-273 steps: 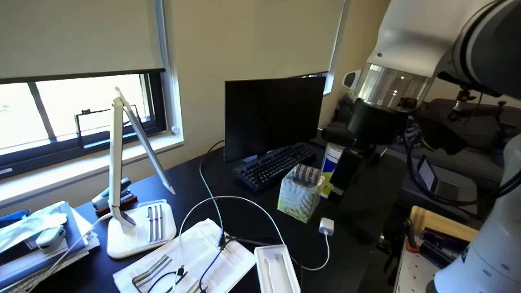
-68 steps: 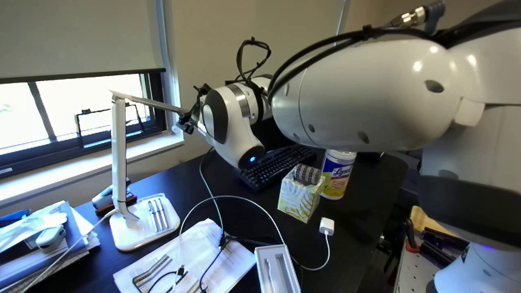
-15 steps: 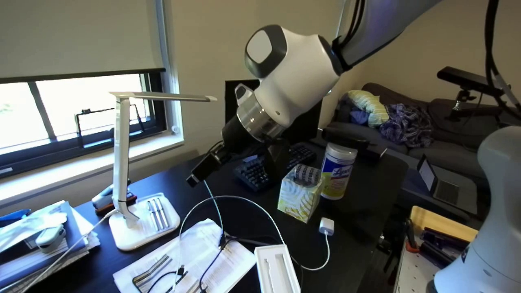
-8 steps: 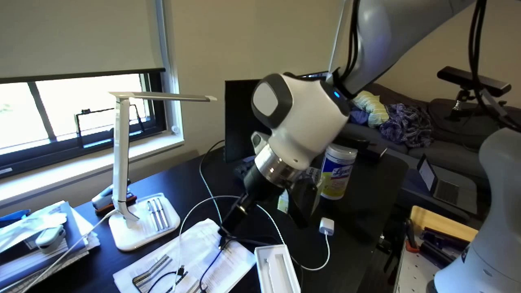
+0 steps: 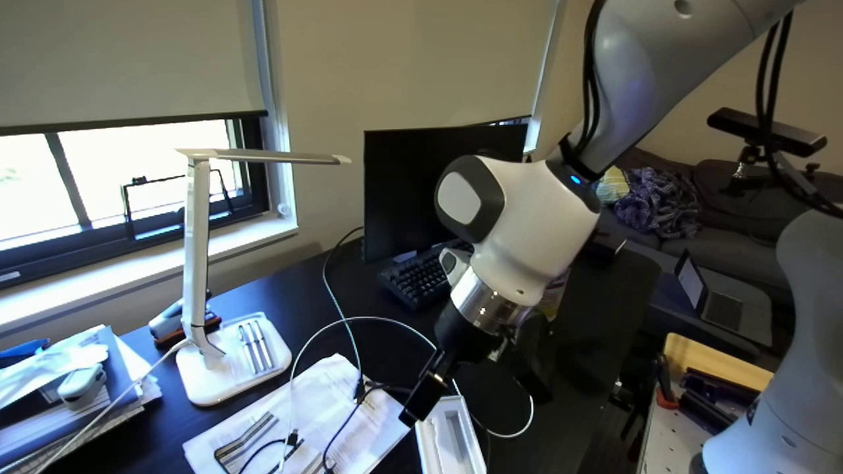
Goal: Turn the table lamp upward
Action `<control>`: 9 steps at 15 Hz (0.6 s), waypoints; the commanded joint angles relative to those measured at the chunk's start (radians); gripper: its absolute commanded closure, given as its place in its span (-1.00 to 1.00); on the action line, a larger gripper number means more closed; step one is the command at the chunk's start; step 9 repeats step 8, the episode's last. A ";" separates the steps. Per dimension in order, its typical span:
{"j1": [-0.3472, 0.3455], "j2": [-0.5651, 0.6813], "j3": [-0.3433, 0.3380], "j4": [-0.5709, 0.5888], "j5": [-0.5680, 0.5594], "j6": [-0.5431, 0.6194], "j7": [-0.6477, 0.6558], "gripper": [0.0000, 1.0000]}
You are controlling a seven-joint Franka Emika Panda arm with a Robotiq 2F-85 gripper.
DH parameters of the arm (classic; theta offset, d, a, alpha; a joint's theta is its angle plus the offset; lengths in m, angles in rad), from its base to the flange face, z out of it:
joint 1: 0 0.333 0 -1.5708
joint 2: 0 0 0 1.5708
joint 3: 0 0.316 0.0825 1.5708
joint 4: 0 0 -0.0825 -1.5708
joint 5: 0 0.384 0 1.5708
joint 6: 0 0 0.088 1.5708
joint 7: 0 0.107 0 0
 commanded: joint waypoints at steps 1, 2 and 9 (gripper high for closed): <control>-0.020 -0.111 0.033 -0.024 0.011 0.000 0.000 -1.00; -0.034 -0.133 0.059 -0.030 0.010 0.000 0.000 -1.00; -0.033 -0.151 0.117 -0.019 0.006 0.000 0.000 -1.00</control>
